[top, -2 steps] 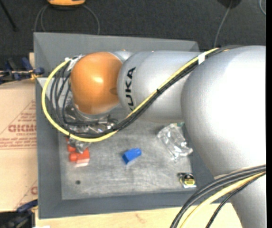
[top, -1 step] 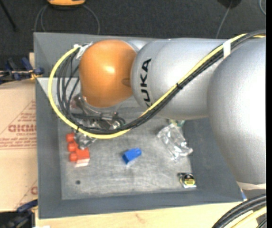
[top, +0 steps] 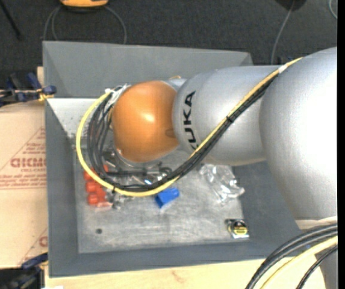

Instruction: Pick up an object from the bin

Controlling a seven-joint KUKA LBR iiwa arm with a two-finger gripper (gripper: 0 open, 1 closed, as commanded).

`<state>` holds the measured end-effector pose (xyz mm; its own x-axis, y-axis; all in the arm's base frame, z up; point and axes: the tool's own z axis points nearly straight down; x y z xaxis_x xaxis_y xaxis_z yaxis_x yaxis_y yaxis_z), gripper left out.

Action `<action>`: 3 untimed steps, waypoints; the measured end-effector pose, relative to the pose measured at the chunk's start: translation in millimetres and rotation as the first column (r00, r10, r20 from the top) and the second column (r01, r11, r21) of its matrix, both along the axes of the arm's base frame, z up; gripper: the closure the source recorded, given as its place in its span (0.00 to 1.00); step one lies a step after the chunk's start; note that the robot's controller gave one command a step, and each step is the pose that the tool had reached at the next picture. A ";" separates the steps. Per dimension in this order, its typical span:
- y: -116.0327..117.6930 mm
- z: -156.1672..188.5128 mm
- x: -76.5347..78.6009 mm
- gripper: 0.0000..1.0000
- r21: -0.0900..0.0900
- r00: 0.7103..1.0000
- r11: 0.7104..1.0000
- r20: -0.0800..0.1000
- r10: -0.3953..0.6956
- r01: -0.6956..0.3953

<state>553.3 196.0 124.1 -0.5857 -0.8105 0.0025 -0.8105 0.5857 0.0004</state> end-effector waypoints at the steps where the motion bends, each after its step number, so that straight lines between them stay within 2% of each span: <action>1: 14.7 63.8 49.7 1.00 0.010 0.972 0.972 0.010 -0.236 0.236; 2: 14.5 61.6 48.3 0.00 0.008 0.971 0.971 0.005 -0.237 0.237; 3: 38.5 -37.0 70.1 0.00 -0.002 0.995 0.995 0.001 -0.097 0.097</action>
Offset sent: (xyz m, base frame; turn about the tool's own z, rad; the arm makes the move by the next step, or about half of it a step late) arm 0.0470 0.0144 0.0604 0.2378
